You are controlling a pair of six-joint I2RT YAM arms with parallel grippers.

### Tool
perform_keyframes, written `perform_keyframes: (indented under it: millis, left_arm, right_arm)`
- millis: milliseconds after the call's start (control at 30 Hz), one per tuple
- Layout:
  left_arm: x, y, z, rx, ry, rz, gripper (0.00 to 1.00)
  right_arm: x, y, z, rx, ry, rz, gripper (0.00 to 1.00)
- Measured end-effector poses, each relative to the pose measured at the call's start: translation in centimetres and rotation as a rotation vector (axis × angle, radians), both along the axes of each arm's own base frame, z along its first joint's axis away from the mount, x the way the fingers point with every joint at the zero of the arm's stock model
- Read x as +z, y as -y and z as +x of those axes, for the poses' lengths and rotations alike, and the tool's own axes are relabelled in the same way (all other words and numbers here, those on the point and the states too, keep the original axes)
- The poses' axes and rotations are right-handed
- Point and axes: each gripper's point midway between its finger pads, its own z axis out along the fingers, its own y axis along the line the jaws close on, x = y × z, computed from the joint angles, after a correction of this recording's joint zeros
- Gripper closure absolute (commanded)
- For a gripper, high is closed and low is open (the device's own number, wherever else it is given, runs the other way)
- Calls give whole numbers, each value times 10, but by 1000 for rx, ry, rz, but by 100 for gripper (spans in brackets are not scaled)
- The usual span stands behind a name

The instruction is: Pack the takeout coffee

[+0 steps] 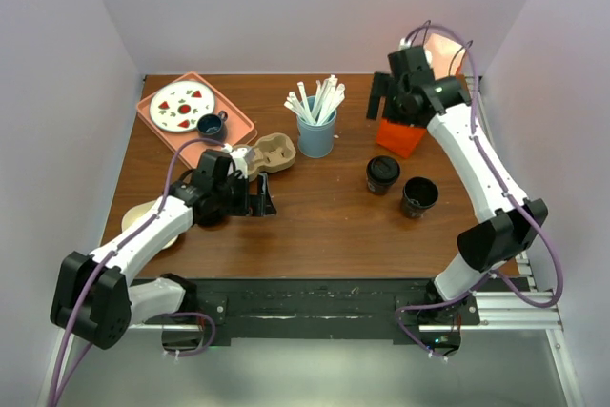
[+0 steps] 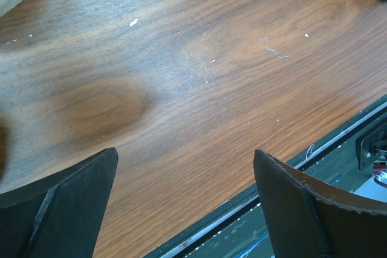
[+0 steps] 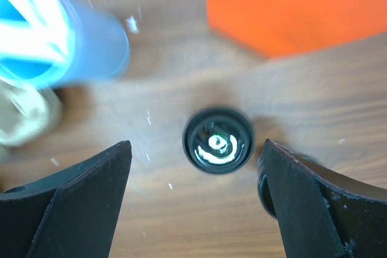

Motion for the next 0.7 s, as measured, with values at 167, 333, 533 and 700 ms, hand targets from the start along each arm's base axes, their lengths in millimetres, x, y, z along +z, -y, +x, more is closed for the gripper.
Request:
perform_keyframes:
  millis: [167, 333, 533, 700]
  left_arm:
    - [9, -3, 0, 12, 34, 1, 1]
    - [14, -13, -5, 46, 45, 30, 1]
    - [19, -26, -9, 96, 43, 77, 1]
    - [19, -34, -12, 123, 23, 115, 1]
  right_arm:
    - [105, 25, 21, -114, 265, 17, 11]
    - [144, 70, 27, -248, 374, 7, 14]
    - [116, 122, 44, -377, 309, -49, 26]
    - [75, 131, 65, -372, 226, -66, 30]
